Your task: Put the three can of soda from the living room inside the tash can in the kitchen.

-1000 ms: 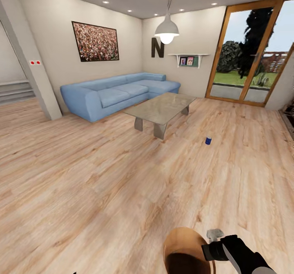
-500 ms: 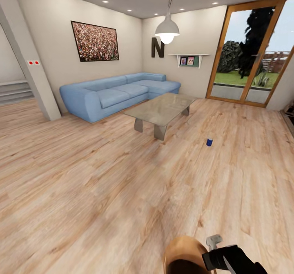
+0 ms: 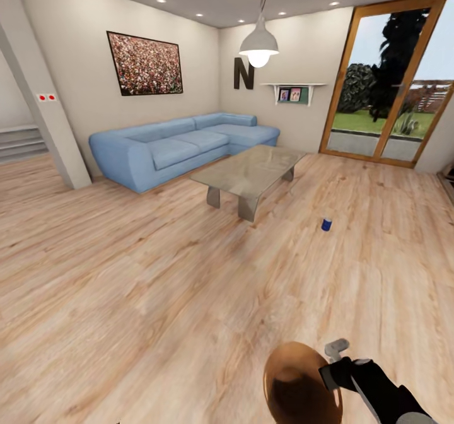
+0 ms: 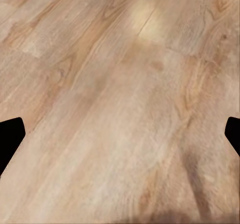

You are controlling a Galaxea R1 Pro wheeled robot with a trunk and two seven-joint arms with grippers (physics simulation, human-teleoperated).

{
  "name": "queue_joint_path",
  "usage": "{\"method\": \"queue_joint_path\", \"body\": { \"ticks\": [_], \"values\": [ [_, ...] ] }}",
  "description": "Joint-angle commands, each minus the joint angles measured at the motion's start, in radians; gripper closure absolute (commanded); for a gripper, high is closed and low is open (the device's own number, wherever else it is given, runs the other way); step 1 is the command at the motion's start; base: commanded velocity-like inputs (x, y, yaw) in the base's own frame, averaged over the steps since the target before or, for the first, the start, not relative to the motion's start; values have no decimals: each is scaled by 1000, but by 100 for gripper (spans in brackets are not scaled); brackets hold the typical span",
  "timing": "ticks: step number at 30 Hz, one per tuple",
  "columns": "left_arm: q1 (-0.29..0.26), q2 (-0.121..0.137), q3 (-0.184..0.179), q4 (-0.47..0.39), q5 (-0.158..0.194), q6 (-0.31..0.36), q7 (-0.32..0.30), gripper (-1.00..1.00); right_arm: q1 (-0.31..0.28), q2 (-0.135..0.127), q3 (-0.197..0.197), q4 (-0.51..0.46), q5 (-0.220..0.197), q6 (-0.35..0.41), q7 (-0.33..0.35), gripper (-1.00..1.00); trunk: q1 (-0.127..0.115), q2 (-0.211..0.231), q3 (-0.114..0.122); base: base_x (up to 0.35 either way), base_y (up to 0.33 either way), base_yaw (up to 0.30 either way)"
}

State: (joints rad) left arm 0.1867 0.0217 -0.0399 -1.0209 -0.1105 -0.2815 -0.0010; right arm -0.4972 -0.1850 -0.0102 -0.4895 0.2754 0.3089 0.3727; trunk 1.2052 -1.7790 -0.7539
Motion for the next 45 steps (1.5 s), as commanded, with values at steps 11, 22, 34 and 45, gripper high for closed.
{"method": "queue_joint_path", "body": {
  "ticks": [11, 22, 34, 45],
  "values": [
    [-1, 1, 0, -1, 1, 3, 0, -100, -11, 0, -77, -76, -208, -17, 72, 100, 0, 0, 0, 324, 0, -13],
    [-206, -4, 6, -34, 15, 213, -5, -100, -11, 5, -79, -77, -208, -16, 73, 100, 0, 0, 0, 326, 0, -217],
    [-458, -2, 2, 24, 221, 464, -81, -100, -14, -8, -180, -79, -206, -8, 101, 100, 0, 0, 0, 325, -8, -248],
    [-466, 0, 0, 125, 230, 384, -98, -100, -18, -55, -275, -95, -205, 67, 124, 100, 0, 0, 0, 286, -180, -229]
  ]
}}
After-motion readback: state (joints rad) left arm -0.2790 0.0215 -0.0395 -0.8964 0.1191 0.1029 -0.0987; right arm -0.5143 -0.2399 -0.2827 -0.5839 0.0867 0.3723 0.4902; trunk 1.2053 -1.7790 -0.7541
